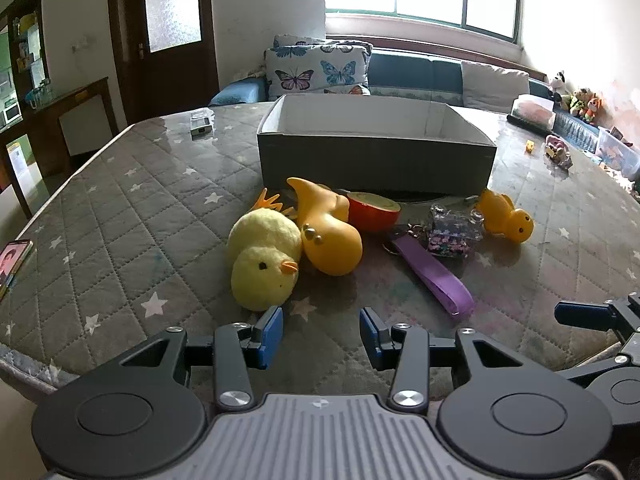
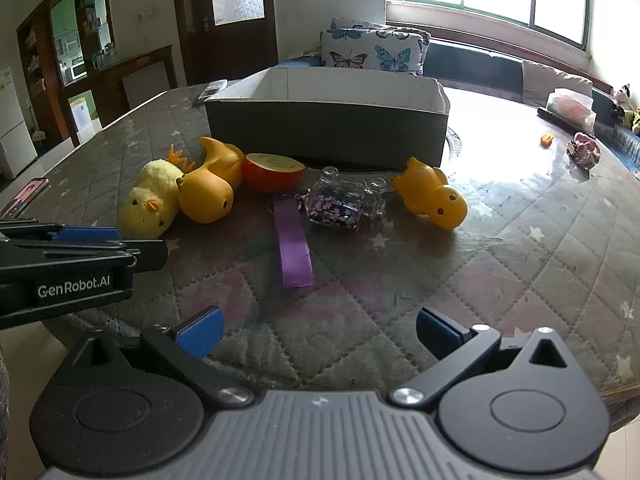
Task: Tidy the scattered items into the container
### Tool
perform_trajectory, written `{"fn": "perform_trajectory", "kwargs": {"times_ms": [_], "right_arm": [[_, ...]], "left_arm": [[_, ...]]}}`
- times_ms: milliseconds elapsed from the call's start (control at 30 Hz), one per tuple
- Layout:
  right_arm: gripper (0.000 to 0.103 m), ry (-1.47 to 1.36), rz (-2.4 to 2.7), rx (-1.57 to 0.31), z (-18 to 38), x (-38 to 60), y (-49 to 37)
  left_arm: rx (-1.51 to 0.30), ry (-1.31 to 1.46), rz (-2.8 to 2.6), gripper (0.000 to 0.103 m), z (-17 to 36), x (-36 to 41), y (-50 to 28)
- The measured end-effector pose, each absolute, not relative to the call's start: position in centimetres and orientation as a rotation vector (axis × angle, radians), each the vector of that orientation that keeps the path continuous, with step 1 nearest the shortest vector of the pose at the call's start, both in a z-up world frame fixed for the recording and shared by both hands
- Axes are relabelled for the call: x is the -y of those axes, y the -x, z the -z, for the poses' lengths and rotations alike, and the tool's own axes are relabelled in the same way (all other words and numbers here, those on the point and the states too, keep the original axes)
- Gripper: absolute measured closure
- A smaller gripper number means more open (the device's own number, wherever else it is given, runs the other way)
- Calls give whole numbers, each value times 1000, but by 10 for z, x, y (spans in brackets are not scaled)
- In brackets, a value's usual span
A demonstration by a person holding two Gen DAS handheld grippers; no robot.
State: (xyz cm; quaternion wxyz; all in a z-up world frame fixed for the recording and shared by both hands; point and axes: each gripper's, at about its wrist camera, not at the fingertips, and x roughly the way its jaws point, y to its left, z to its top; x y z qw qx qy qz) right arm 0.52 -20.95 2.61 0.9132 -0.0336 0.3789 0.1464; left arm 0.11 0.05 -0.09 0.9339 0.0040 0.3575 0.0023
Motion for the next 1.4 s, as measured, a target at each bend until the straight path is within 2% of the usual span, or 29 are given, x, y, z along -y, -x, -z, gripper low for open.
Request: {"fn": "perform_trajectory", "kwargs": {"times_ms": [1400], "right_arm": [[0,86,-304,-825,-19,200,-13]], "left_arm": [[-796,15,-37,58,8,-5,-7]]}}
